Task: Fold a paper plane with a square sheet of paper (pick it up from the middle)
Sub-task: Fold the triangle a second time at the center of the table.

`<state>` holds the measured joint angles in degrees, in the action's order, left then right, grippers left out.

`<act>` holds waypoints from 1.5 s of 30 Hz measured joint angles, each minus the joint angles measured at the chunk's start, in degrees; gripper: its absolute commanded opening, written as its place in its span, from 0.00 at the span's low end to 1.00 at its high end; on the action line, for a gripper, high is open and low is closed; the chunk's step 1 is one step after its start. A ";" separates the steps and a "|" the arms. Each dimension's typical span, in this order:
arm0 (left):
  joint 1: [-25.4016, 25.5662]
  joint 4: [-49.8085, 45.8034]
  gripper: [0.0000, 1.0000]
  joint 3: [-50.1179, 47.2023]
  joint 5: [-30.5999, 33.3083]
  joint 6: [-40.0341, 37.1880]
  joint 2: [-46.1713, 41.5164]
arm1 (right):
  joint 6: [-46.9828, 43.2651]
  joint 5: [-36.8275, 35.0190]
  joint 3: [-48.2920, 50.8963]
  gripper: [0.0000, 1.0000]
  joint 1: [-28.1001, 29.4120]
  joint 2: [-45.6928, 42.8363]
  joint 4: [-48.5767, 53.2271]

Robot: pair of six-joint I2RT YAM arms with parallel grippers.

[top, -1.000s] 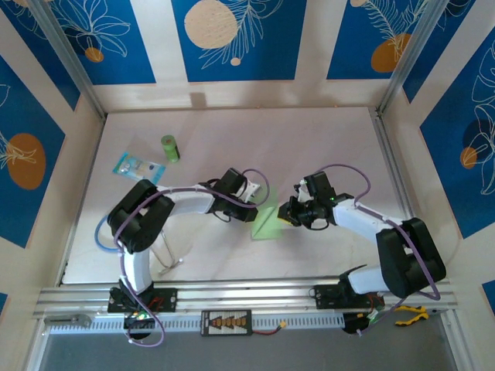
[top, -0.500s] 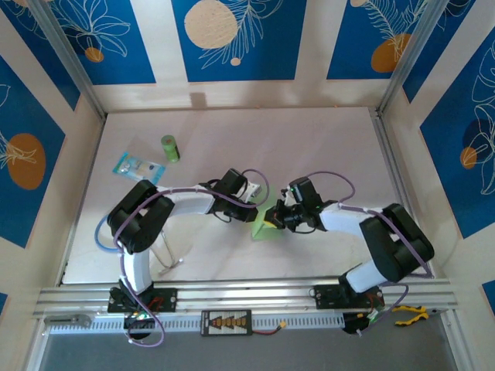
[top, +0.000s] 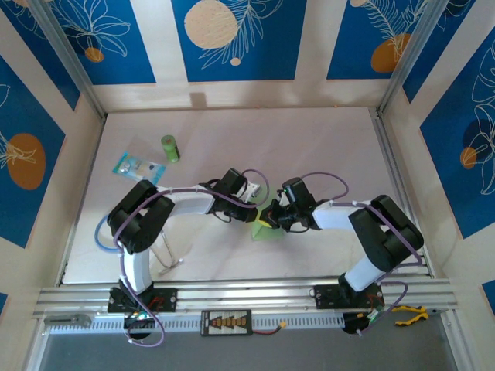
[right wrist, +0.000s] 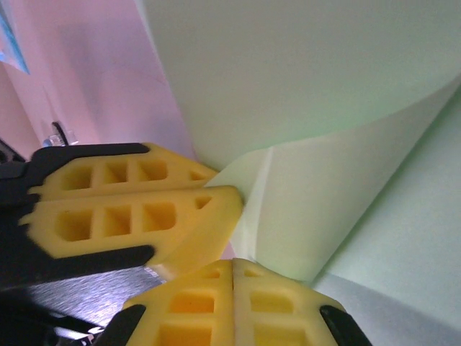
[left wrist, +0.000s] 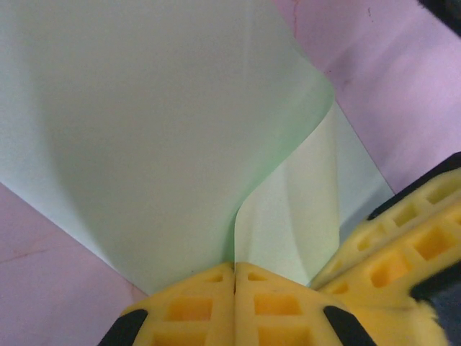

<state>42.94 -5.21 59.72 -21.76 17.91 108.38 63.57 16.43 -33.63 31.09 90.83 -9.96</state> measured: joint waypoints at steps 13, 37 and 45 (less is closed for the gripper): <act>0.04 -0.17 0.03 0.00 0.02 -0.44 0.00 | 1.05 -0.74 2.67 0.01 -0.66 0.90 -2.89; 0.20 -1.73 0.02 0.70 0.42 -1.92 0.07 | -0.37 -2.56 0.74 0.02 -5.03 1.40 -1.44; 0.20 -1.95 0.02 0.81 0.42 -2.89 0.07 | -1.75 -2.34 -0.35 0.01 -6.78 0.66 -0.76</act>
<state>43.13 -7.16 60.53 -21.34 15.03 108.44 61.82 14.09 -33.98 24.32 91.48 -10.72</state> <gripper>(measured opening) 0.048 0.057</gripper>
